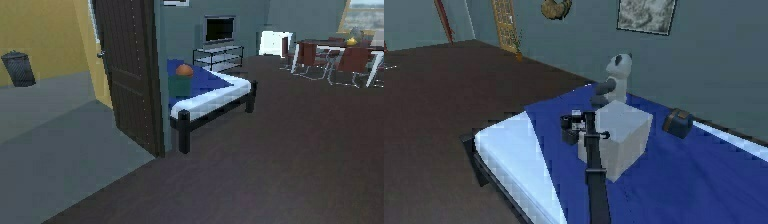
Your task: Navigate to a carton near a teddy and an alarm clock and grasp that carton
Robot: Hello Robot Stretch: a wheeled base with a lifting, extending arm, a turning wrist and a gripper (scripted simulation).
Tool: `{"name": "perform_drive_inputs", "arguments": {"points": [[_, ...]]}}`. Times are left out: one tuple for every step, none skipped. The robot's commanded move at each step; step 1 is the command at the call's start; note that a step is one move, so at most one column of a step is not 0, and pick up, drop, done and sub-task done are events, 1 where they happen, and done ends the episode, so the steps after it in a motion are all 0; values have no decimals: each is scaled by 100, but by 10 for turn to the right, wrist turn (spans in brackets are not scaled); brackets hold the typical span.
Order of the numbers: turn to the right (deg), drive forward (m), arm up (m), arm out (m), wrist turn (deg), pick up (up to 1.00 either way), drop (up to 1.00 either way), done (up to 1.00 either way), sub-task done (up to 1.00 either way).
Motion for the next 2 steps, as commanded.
{"name": "perform_drive_inputs", "arguments": {"points": [[0,0,10,0,0,0,0,0,0],[0,0,0,0,0,0,0,100,0]]}}
